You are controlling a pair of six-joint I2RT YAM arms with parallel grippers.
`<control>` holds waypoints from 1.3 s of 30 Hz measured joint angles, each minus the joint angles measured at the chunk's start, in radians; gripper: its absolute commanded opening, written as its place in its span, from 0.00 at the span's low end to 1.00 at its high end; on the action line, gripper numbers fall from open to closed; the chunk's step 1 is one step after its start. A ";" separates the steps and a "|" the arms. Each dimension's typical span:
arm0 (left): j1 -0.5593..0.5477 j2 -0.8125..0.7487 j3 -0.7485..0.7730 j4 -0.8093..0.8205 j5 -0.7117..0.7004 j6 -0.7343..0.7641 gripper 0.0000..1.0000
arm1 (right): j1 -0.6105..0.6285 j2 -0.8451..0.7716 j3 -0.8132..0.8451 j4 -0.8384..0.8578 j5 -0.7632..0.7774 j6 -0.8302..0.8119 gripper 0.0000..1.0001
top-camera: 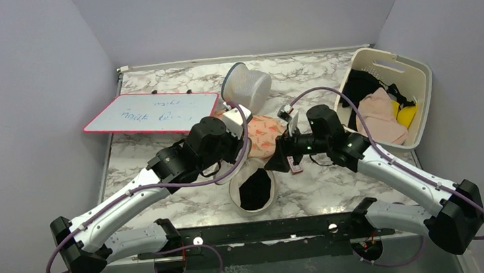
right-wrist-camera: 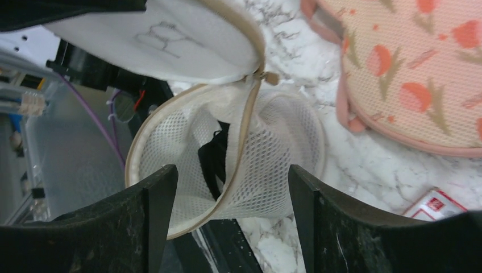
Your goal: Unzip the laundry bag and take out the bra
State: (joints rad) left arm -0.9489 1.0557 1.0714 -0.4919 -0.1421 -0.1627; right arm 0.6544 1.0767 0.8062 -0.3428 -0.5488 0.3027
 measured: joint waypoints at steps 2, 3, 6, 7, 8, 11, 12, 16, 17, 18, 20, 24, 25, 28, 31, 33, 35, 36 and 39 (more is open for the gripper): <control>0.001 0.002 0.000 0.000 0.001 -0.002 0.00 | 0.016 0.004 -0.018 0.021 -0.021 0.013 0.73; 0.001 0.004 0.000 0.000 0.001 -0.004 0.00 | 0.029 0.008 -0.028 0.028 -0.027 0.019 0.75; 0.007 0.016 0.000 0.000 0.002 -0.008 0.00 | 0.051 0.018 -0.048 0.029 -0.028 0.029 0.77; 0.009 0.021 0.000 0.000 0.003 -0.010 0.00 | 0.053 0.024 -0.050 0.028 -0.023 0.032 0.77; 0.013 0.027 0.000 -0.001 0.003 -0.012 0.00 | 0.053 0.032 -0.050 0.027 -0.016 0.033 0.77; 0.031 0.039 0.000 -0.006 0.005 -0.019 0.00 | 0.053 0.055 -0.055 0.030 0.000 0.037 0.76; 0.042 0.043 0.000 -0.007 0.008 -0.022 0.00 | 0.053 0.059 -0.064 0.035 0.003 0.042 0.74; 0.092 0.060 0.000 -0.007 0.046 -0.030 0.00 | 0.066 0.064 -0.142 0.070 0.010 0.081 0.60; 0.100 0.066 0.000 -0.008 0.055 -0.031 0.00 | 0.069 0.068 -0.154 0.070 0.012 0.089 0.57; 0.111 0.072 0.000 -0.008 0.068 -0.032 0.00 | 0.074 0.072 -0.167 0.068 0.016 0.097 0.53; 0.131 0.083 0.000 -0.009 0.090 -0.035 0.00 | 0.078 0.075 -0.174 0.062 0.024 0.103 0.46; 0.164 0.087 0.000 -0.012 0.116 -0.050 0.01 | 0.078 0.075 -0.174 0.058 0.048 0.090 0.33; 0.171 0.087 0.000 -0.013 0.117 -0.053 0.03 | 0.078 0.075 -0.174 0.058 0.055 0.085 0.29; 0.185 0.087 0.000 -0.027 0.113 -0.067 0.18 | 0.078 0.075 -0.174 0.058 0.079 0.079 0.16; 0.190 0.088 -0.003 -0.052 0.087 -0.073 0.35 | 0.078 0.075 -0.174 0.058 0.108 0.068 0.12; 0.191 0.093 -0.004 -0.073 0.060 -0.070 0.51 | 0.078 0.074 -0.174 0.057 0.122 0.066 0.12; 0.191 0.106 -0.002 -0.094 0.023 -0.067 0.58 | 0.078 0.069 -0.174 0.056 0.134 0.066 0.12; 0.190 0.116 0.003 -0.112 0.001 -0.062 0.60 | 0.078 0.063 -0.173 0.056 0.137 0.066 0.12; 0.191 0.132 0.015 -0.148 -0.036 -0.061 0.61 | 0.078 0.043 -0.166 0.055 0.144 0.062 0.12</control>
State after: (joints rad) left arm -0.7582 1.1877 1.0866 -0.6399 -0.1783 -0.2237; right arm 0.7322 1.1202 0.6403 -0.2874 -0.4046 0.3645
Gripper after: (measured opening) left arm 0.595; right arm 0.123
